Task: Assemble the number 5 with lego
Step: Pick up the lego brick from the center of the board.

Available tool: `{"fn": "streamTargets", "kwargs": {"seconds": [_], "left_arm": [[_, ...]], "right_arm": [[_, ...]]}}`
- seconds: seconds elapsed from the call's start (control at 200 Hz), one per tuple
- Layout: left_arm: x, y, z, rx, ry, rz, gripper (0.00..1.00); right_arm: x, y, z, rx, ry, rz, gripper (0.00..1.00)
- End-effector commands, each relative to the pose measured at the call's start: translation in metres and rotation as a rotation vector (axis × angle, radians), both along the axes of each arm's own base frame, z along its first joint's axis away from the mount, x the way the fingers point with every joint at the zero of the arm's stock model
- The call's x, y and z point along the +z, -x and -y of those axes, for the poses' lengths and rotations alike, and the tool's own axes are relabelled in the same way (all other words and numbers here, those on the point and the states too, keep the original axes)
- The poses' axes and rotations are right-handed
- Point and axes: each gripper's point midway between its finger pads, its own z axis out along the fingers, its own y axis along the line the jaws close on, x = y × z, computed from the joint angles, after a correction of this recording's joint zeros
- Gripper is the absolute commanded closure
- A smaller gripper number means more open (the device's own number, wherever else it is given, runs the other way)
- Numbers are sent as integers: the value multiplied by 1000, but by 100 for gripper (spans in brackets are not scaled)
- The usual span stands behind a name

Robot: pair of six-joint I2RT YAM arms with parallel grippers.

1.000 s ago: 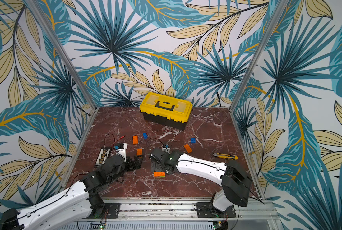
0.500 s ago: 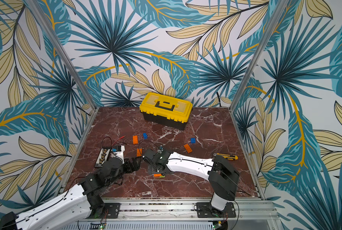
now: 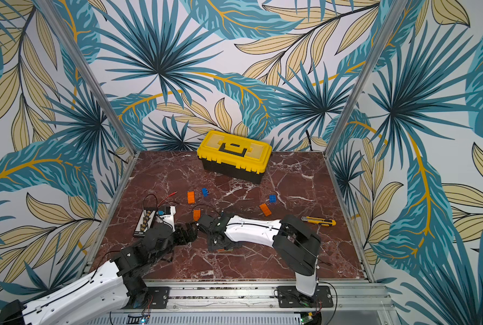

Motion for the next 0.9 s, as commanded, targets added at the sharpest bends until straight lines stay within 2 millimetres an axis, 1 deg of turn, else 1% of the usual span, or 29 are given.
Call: {"fn": "streamTargets", "kwargs": {"seconds": [0.0,0.09,0.31,0.431,0.536,0.646,0.746,0.896], "left_arm": [[-10,0,-7,19,-24,2,0],[-10,0,-8,20,-24,-2,0],[-11,0,-8,22,-23,-7,0],[-12,0,-9,25,-24,-7,0],[-12,0,-8,24,-21,-6,0],[-13,0,-8,26,-24,-9,0],[-13,0,-8,24,-22,-10,0],[-13,-1,-7,23,-19,-10,0]], "right_arm": [[-8,3,-1,8,25,-19,11],[-13,5,5,-7,56,-28,15],[-25,12,10,-39,72,-66,16],[-34,15,7,-44,28,-81,16],[-43,17,13,-53,44,-101,17],[-47,19,16,-52,44,-107,18],[-49,18,19,-56,49,-108,18],[-42,12,26,-48,105,-78,18]]}}
